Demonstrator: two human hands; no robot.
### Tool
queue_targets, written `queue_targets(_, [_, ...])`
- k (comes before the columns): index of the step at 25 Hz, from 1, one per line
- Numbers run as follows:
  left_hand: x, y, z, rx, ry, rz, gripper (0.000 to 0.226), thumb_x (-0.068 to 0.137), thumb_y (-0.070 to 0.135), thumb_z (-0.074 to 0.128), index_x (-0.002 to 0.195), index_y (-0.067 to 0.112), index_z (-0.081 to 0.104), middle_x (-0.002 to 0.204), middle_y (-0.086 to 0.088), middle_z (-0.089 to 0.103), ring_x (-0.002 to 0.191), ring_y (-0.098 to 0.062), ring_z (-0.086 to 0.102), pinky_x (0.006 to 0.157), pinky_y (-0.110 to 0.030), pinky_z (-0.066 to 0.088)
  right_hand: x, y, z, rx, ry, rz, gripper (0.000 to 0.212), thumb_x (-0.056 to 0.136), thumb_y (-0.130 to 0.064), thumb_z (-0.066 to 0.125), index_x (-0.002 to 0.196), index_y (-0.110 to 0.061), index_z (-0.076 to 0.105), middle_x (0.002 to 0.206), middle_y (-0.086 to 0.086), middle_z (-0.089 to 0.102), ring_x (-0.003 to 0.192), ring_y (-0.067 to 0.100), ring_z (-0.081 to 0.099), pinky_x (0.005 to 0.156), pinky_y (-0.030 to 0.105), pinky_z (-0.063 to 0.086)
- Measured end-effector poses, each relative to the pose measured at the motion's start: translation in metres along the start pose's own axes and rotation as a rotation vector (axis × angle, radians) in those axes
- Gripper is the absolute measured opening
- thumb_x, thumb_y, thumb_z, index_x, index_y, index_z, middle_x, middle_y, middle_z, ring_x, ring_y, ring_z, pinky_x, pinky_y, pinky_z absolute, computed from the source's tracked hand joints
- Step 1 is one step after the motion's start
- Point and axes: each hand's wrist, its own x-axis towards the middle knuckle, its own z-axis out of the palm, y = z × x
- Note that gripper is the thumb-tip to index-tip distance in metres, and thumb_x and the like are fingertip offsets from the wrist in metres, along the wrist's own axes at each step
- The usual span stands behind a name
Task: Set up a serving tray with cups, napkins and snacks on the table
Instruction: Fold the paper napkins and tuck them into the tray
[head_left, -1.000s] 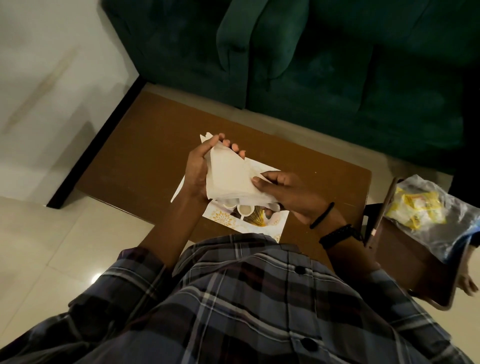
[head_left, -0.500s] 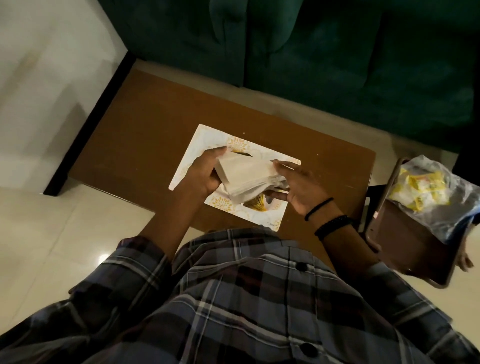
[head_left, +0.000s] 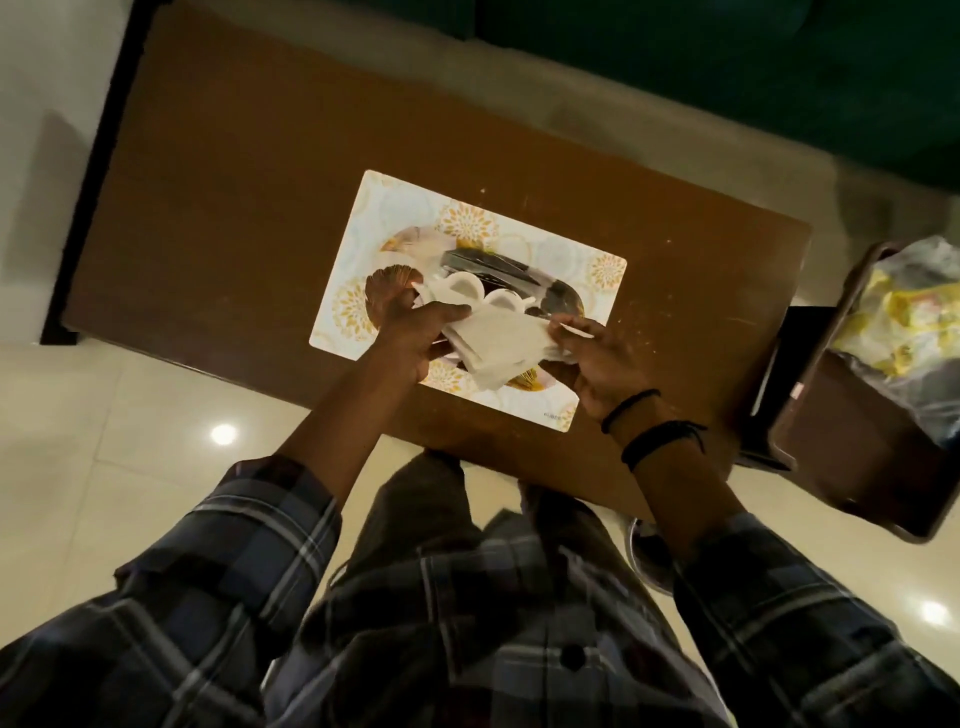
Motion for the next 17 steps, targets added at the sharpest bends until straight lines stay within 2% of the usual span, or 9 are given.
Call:
queue_targets(2, [0.032,0.009,0.01,0.019,0.05,0.012,0.063,0.075,0.0,0.076,0.129,0.011,0.046,0.11,-0.008,0.06,0.092,-0.023,0.063,0.066,-0.034,0.058,0.03,-0.004,0.006,0.057,0.045,0.0,0.012,0.093,-0.005,0.058,0.104,-0.005,0.063,0.112,0.015,0.064,0.079,0.02,0.065,0.052,0.022,0.058])
queue_targets(5, [0.071,0.021,0.022,-0.009,0.059,-0.004,0.041,0.075,-0.003,0.074,0.101,0.016,0.05,0.091,-0.008,0.061,0.079,-0.022,0.063,0.066,-0.034,0.058,0.071,-0.01,0.016,0.137,0.088,-0.008,0.011,0.094,-0.003,0.054,0.103,-0.002,0.062,0.098,0.01,0.063,0.076,0.015,0.063,0.052,0.018,0.057])
queue_targets(6, [0.083,0.025,0.026,-0.012,0.062,-0.019,0.04,0.076,-0.004,0.073,0.101,0.016,0.049,0.087,-0.008,0.061,0.075,-0.02,0.061,0.063,-0.032,0.057,0.083,-0.014,0.02,0.154,0.109,-0.005,0.01,0.095,-0.001,0.054,0.097,-0.002,0.063,0.094,0.01,0.063,0.076,0.015,0.062,0.051,0.017,0.057])
queue_targets(8, [0.104,0.031,0.032,-0.008,0.069,-0.058,0.044,0.077,-0.004,0.071,0.116,0.006,0.053,0.087,-0.011,0.06,0.069,-0.019,0.06,0.053,-0.028,0.058,0.104,-0.018,0.024,0.202,0.144,0.01,0.015,0.094,0.0,0.053,0.084,-0.002,0.063,0.087,0.01,0.063,0.074,0.017,0.062,0.049,0.017,0.055])
queue_targets(11, [0.126,0.036,0.037,-0.021,0.073,-0.092,0.055,0.078,-0.007,0.069,0.129,-0.005,0.049,0.093,-0.017,0.06,0.062,-0.021,0.06,0.042,-0.026,0.057,0.124,-0.021,0.03,0.227,0.17,0.048,0.017,0.092,0.003,0.055,0.078,0.0,0.063,0.083,0.012,0.062,0.072,0.019,0.062,0.047,0.018,0.055])
queue_targets(13, [0.134,0.037,0.037,0.019,0.089,-0.083,0.054,0.077,-0.008,0.069,0.128,-0.007,0.051,0.1,-0.019,0.06,0.06,-0.02,0.059,0.041,-0.026,0.056,0.134,-0.018,0.032,0.228,0.183,0.075,0.015,0.091,0.005,0.055,0.078,0.003,0.062,0.085,0.014,0.061,0.072,0.02,0.061,0.046,0.019,0.056])
queue_targets(15, [0.136,0.037,0.038,0.055,0.113,-0.067,0.05,0.078,-0.008,0.069,0.125,-0.007,0.052,0.102,-0.02,0.06,0.063,-0.02,0.061,0.04,-0.027,0.056,0.14,-0.015,0.034,0.22,0.201,0.081,0.007,0.09,0.006,0.056,0.087,0.008,0.063,0.092,0.017,0.06,0.073,0.022,0.061,0.046,0.02,0.057])
queue_targets(17, [0.141,0.038,0.038,0.071,0.138,-0.072,0.038,0.078,-0.007,0.069,0.114,-0.007,0.055,0.1,-0.02,0.061,0.064,-0.022,0.062,0.038,-0.027,0.055,0.146,-0.01,0.035,0.201,0.19,0.091,0.005,0.09,0.006,0.057,0.091,0.007,0.062,0.101,0.02,0.059,0.079,0.023,0.061,0.049,0.021,0.058])
